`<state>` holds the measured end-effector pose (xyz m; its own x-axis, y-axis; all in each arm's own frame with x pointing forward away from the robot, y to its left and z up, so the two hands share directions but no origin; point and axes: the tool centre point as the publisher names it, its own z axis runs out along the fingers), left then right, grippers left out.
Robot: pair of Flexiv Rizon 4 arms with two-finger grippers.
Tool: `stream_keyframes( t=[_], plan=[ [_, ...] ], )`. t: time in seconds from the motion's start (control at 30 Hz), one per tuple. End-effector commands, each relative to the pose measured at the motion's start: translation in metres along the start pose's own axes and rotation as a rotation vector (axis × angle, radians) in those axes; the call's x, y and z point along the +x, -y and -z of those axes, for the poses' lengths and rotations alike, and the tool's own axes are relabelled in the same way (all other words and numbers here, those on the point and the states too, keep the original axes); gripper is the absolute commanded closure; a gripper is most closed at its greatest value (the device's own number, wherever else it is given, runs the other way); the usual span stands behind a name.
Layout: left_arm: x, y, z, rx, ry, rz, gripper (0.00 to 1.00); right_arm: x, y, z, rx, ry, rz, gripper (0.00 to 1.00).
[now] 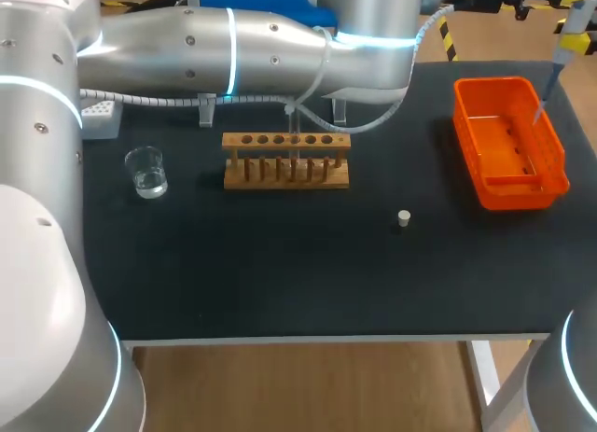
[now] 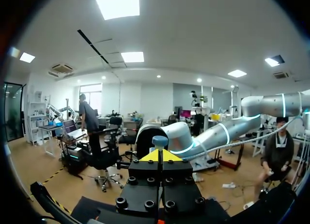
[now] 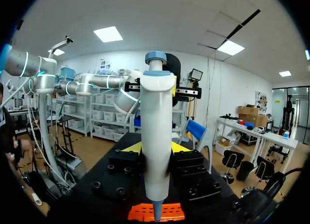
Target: Invert the test tube, pick up the pipette, mount the tip to pipette, aspirate from beaker and dispense into the tube, eject the tip, return the pipette, and cap with the stopper.
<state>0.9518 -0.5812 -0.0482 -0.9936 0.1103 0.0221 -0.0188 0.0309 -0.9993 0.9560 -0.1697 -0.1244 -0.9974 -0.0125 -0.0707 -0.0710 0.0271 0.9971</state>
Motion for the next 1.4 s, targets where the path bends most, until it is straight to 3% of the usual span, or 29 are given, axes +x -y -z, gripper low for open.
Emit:
stream_keyframes(
  t=[0.03, 1.07, 1.4],
  plan=[
    [-0.003, -0.011, -0.005, -0.004, -0.005, 0.003, 1.0, -0.001, -0.011, -0.001, 0.003, -0.003, 0.0, 1.0],
    [-0.002, -0.018, -0.006, -0.02, -0.018, 0.011, 1.0, -0.001, -0.011, -0.001, 0.003, -0.003, 0.0, 1.0],
    [0.0, 0.001, -0.005, -0.001, 0.005, -0.039, 1.0, -0.001, -0.011, -0.001, 0.003, -0.003, 0.0, 1.0]
  ],
)
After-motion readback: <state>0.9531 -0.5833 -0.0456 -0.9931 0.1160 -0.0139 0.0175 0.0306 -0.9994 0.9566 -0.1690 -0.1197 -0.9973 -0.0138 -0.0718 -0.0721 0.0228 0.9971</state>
